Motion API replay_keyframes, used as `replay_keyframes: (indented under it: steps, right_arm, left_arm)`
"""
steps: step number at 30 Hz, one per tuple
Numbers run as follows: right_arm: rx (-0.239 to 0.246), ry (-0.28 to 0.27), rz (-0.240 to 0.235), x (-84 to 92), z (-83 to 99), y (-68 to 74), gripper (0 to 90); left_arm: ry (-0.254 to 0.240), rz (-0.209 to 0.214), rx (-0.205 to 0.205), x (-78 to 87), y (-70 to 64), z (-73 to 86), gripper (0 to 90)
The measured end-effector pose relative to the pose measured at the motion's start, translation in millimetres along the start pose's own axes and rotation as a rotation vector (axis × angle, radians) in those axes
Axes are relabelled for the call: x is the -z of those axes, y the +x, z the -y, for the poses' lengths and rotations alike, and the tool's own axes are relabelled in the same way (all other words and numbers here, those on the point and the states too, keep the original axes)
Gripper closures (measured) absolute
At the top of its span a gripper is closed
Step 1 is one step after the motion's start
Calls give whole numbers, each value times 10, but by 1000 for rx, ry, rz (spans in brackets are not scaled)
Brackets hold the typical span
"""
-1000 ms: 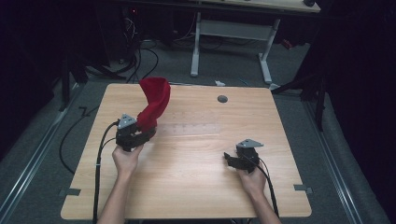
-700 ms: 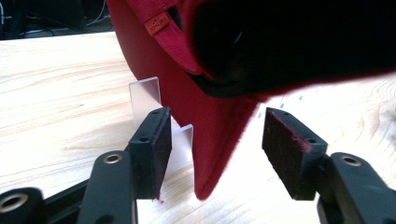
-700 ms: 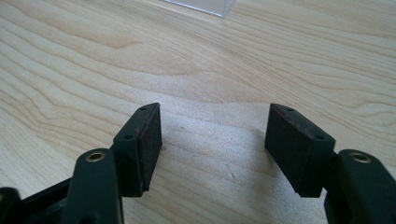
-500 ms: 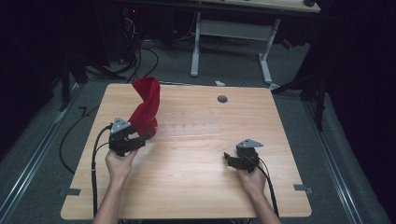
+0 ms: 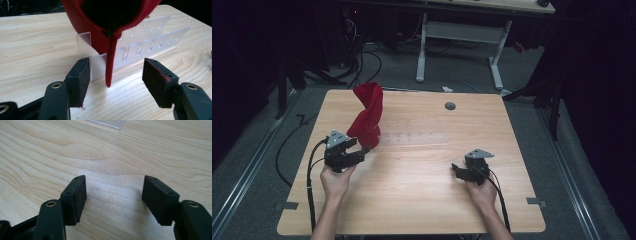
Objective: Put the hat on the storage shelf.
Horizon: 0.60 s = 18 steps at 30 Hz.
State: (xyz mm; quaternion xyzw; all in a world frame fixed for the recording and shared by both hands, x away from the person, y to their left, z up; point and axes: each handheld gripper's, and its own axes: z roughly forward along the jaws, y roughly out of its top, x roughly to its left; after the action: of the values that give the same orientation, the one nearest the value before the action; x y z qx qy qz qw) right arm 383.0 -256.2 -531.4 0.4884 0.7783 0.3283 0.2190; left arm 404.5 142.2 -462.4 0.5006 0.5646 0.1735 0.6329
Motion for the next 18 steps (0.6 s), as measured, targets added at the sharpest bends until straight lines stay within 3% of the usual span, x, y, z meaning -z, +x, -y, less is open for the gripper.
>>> replay_keyframes:
  steps: [18]
  right_arm:
    - [0, 0, 0, 1, 1, 2, 366]
  left_arm:
    - [3, 22, 15, 212, -42, 86, 401]
